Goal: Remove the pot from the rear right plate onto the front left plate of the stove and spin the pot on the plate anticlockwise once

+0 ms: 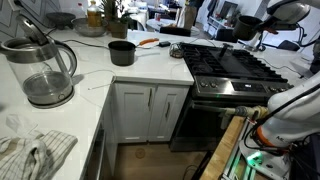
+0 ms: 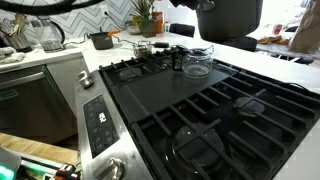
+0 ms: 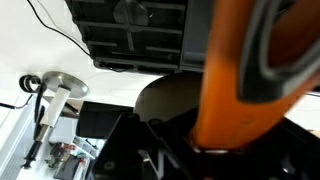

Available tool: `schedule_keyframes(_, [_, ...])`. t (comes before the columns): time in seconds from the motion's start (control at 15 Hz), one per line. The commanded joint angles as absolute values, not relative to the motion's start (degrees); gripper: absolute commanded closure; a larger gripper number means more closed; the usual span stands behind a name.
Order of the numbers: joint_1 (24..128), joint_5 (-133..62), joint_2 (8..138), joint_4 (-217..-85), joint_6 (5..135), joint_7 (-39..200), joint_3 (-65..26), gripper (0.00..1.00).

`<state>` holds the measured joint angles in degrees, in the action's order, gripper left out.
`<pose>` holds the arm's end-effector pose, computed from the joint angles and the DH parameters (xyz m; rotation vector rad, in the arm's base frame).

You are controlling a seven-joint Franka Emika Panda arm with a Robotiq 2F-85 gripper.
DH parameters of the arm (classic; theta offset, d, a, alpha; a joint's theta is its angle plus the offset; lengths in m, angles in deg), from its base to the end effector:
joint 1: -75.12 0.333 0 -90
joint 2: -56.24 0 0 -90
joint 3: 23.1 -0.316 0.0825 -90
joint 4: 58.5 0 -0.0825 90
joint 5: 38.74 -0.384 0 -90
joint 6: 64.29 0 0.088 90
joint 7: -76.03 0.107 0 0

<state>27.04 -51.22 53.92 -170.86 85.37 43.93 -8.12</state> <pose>0.2632 -0.5335 0.5703 2.4812 -0.8955 0.8207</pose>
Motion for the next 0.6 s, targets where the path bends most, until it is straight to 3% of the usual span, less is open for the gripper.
schedule_keyframes(0.0, [33.61,-50.52,44.85,-179.39,89.00,38.60,-5.75,1.00])
schedule_keyframes(0.53, [47.29,-44.74,32.45,-190.69,86.76,32.04,-0.47,1.00])
